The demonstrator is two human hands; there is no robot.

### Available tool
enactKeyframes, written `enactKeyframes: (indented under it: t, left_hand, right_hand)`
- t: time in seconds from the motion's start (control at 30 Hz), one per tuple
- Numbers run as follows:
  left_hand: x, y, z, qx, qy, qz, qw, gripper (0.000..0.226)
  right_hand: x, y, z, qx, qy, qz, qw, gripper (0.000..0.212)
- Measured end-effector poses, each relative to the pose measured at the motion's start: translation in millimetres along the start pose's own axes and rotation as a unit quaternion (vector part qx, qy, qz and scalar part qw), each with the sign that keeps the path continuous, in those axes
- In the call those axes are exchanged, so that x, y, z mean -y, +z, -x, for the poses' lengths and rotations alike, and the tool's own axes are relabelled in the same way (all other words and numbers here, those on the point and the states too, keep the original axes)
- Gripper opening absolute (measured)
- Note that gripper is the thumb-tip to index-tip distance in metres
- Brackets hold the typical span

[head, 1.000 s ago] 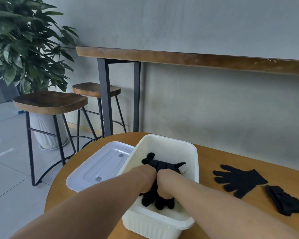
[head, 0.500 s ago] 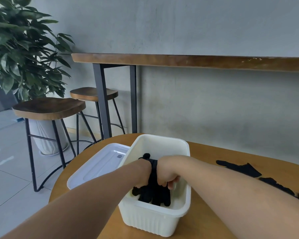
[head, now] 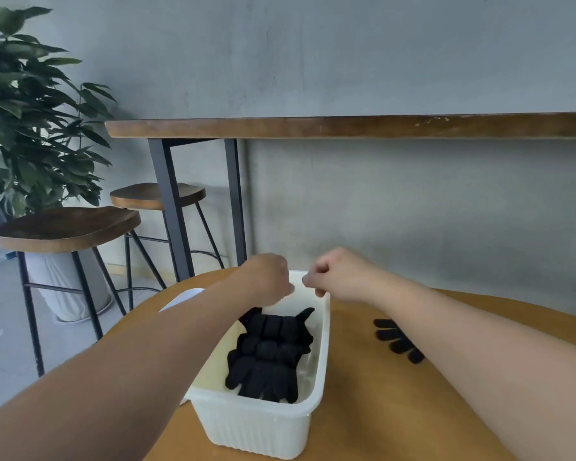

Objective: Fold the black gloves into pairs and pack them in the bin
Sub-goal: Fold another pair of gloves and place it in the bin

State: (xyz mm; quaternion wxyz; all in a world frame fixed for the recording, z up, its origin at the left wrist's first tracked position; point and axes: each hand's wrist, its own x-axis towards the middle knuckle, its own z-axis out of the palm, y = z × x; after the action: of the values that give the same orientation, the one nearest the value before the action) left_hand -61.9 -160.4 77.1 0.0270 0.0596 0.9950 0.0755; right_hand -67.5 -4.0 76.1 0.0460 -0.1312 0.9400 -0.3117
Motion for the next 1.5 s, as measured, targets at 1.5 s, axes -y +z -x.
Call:
enactKeyframes:
  t: [1.5]
  left_hand:
    - [-228,156,-170,0.109,0.093,0.223,0.964,0.053]
  right_hand:
    - [-305,-59,-14,-0.053,0.180,0.048,0.981,0.011]
